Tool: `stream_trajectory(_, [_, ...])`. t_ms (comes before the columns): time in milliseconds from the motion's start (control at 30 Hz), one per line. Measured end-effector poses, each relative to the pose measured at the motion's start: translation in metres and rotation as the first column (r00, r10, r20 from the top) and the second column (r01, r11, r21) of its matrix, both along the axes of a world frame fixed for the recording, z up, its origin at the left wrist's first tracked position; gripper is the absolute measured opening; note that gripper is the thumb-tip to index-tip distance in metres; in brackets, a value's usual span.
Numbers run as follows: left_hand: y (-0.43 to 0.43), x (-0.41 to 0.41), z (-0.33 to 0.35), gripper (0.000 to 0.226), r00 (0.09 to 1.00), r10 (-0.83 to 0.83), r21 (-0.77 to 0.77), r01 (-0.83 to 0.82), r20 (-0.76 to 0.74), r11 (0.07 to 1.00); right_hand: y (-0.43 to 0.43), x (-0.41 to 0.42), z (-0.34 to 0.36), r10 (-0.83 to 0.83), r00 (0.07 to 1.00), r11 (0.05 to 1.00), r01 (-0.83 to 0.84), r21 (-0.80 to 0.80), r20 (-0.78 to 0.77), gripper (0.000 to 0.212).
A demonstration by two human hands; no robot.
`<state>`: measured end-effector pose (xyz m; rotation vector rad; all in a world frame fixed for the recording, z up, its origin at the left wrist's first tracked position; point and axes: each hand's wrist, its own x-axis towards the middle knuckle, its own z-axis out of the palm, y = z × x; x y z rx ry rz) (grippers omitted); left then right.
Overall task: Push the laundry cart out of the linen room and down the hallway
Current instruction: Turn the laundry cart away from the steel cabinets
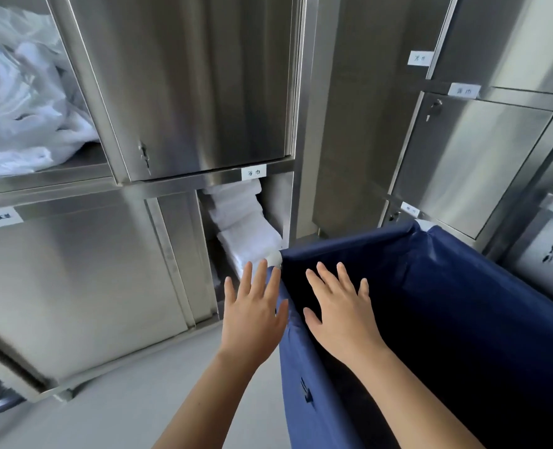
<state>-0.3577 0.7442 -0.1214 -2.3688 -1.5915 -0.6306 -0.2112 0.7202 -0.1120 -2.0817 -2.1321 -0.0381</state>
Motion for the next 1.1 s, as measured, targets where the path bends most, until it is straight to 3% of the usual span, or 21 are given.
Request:
stream_trajectory(767, [0.233, 0.061, -0.014, 0.055, 0.974, -0.222, -0.112, 0.216, -0.050, 0.970, 0.206, 0.044, -0.029, -0.213, 0.974, 0.977, 0.210, -0.042, -0.081, 0.062])
stream_trajectory(1100, [0.355, 0.055, -0.029, 0.054, 0.878, -0.477, -0.135, 0.476, 0.028, 0.869, 0.302, 0.024, -0.043, -0.433, 0.900, 0.901, 0.432, -0.037, -0.051, 0.061])
